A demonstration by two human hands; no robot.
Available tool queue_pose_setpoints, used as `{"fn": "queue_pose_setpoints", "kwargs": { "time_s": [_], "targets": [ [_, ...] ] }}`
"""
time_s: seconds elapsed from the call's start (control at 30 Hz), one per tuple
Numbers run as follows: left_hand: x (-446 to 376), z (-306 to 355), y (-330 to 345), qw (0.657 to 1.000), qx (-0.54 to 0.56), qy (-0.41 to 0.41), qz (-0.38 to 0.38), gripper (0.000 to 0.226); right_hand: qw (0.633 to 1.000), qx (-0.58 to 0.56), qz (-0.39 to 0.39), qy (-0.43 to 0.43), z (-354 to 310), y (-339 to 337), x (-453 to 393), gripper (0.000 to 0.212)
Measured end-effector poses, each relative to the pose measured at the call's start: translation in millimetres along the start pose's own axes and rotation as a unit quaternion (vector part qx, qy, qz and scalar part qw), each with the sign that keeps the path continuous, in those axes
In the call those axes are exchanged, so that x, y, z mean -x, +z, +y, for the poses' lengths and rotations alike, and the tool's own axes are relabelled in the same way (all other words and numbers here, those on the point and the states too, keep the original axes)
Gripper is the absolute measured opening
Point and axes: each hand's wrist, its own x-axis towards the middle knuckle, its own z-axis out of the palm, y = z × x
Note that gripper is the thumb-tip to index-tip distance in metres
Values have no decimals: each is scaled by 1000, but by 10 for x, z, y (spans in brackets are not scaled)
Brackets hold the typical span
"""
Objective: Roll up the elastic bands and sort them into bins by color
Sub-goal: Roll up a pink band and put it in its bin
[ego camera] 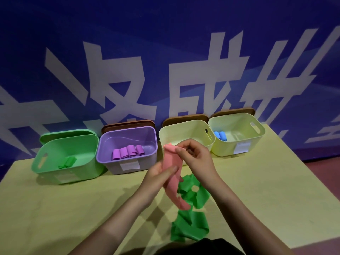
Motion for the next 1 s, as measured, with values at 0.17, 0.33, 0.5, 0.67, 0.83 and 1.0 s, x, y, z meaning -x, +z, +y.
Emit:
{"fn": "queue_pose_setpoints", "kwargs": {
  "time_s": [0.17,0.33,0.5,0.67,0.83,1.0],
  "targets": [
    [44,-24,-1,1000,14,-4,12,17,998,36,31,-30,-68,-59,-70,7],
    [-15,3,-2,999,27,9,34,29,995,88,-1,-56,-21,-125,-33,7],
    [-53,70,65,995,72,27,68,20,996,75,-28,-47,-16,-141,-13,9],
    [-17,71,147,990,87,38,100,29,978,141,-63,-140,22,-165,-16,5],
    [-18,49,162,986,96,61,120,29,976,120,-101,-153,57,-180,-17,10],
    [12,63,168,987,47,111,103,31,989,10,-138,-50,56,-184,48,11]
  ]
}}
